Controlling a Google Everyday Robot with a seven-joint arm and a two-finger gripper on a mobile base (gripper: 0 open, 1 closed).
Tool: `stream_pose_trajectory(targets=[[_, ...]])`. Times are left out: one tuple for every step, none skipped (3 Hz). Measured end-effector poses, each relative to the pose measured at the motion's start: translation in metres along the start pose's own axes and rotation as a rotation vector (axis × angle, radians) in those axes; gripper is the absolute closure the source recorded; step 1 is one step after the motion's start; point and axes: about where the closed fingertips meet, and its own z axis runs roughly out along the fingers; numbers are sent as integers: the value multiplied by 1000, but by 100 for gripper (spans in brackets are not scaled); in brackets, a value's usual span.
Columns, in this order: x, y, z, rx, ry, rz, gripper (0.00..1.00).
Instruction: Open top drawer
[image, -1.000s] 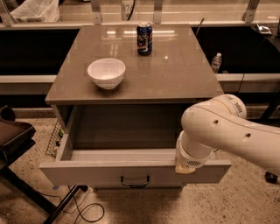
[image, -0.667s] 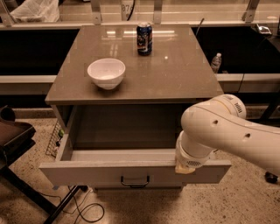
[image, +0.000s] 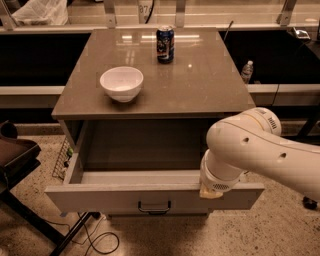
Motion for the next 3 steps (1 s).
stream_pose_trajectory(targets=[[0, 0, -2, 3, 1, -1, 0], [0, 0, -2, 4, 2, -2, 0], [-7, -7, -26, 11, 43, -17, 0]])
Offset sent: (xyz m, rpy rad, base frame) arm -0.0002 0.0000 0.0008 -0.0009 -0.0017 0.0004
